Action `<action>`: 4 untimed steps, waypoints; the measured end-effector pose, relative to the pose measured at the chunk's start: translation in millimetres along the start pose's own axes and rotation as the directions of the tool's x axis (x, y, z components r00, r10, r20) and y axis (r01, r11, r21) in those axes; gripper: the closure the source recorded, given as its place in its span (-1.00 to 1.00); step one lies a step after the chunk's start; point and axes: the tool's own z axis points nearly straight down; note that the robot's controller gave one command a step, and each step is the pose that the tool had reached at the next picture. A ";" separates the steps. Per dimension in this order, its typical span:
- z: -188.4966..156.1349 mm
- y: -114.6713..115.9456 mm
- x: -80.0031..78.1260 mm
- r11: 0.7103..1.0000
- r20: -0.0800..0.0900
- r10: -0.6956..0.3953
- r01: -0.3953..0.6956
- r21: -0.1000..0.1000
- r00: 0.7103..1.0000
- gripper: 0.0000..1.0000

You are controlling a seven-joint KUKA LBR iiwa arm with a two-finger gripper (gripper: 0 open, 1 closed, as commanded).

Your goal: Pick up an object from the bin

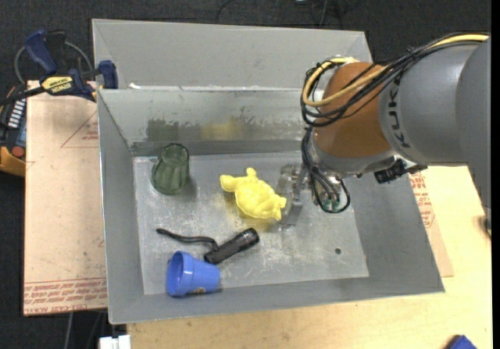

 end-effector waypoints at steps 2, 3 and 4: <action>-25.3 0.1 0.4 1.000 -0.002 -0.001 0.001 0.000 1.000 1.00; -46.0 0.4 -0.5 1.000 0.002 -0.001 0.001 -0.001 1.000 1.00; -52.6 0.6 -1.5 1.000 0.006 -0.001 0.001 -0.001 1.000 1.00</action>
Offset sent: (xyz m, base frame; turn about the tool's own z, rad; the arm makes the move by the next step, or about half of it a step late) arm 0.0000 -0.0001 0.0693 0.0000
